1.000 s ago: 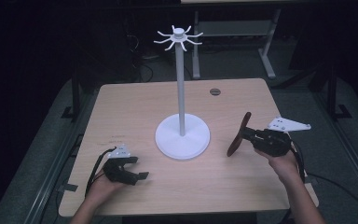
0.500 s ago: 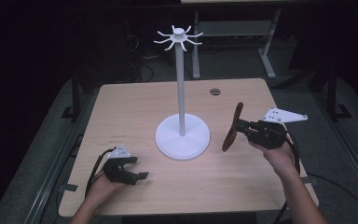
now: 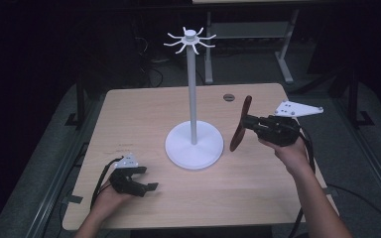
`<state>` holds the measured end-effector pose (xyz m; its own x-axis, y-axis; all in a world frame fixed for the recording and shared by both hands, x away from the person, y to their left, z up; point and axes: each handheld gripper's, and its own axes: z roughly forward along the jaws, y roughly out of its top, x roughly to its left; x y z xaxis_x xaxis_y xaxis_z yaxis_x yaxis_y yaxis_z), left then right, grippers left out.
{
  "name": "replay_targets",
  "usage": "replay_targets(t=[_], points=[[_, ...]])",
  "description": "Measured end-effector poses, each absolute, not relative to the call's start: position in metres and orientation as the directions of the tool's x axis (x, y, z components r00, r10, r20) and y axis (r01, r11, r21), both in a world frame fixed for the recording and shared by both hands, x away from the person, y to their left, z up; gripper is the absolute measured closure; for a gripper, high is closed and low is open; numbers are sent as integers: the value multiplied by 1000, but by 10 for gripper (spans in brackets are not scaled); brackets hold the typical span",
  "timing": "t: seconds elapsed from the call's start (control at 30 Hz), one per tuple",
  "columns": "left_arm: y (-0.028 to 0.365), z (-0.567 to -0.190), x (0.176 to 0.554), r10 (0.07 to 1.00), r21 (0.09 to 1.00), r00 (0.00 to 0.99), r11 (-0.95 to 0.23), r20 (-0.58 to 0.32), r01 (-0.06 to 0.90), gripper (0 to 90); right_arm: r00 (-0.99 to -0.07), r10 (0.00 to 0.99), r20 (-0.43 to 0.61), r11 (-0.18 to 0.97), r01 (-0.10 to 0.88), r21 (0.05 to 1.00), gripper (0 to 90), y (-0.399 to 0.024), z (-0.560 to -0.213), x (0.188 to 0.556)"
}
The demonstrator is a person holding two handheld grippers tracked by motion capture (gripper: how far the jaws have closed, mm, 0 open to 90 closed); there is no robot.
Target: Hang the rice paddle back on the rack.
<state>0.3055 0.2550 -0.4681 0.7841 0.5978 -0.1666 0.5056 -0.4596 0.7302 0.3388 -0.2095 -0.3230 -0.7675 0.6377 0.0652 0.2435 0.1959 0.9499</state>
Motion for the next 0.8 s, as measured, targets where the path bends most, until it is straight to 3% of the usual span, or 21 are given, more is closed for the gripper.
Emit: replay_targets(t=[0.8], points=[[255,-468,305,595,730,786,-462,-166,504,157,-809,587,21,194,165,967,777,-189,-273,354]])
